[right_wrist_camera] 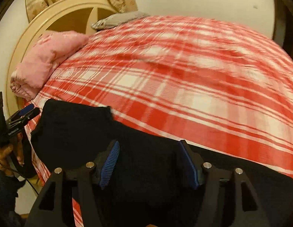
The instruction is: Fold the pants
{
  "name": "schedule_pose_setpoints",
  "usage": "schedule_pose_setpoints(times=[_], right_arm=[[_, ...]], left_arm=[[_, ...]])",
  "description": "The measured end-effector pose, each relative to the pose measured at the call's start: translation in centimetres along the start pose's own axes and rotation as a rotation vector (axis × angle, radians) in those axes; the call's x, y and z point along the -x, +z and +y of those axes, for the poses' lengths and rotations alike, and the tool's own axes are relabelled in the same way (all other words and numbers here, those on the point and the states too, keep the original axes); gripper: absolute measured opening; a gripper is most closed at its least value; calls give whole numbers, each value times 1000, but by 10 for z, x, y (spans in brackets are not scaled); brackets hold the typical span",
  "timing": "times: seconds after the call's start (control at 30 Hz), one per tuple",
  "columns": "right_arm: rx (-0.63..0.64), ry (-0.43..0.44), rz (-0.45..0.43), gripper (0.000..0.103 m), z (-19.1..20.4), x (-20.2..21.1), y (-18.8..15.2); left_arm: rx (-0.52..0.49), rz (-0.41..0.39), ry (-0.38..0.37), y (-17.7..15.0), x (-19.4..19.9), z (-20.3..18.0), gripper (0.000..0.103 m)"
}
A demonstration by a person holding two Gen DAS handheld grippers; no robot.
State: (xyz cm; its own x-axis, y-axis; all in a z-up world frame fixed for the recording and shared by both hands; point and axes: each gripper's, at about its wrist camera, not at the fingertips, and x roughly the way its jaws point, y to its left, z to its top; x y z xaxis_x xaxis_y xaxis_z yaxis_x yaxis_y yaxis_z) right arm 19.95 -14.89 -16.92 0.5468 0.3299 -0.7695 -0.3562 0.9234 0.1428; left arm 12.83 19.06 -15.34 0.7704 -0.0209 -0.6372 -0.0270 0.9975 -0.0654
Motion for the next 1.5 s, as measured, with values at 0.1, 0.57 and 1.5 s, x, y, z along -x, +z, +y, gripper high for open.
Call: schedule_pose_setpoints(times=[0.1,0.57,1.5], right_arm=[[-46,-66,-12,65,-31,30,-14],[-286,-259,-144,66,-149,169,-113],[-569,-497,-361,66,-274,285,-171]], left_arm=[[-75,-4,-88,2,12,-36,85],[-554,85,-477,-33,30,-239,62],[-690,198,-475,-76,26,-280,15]])
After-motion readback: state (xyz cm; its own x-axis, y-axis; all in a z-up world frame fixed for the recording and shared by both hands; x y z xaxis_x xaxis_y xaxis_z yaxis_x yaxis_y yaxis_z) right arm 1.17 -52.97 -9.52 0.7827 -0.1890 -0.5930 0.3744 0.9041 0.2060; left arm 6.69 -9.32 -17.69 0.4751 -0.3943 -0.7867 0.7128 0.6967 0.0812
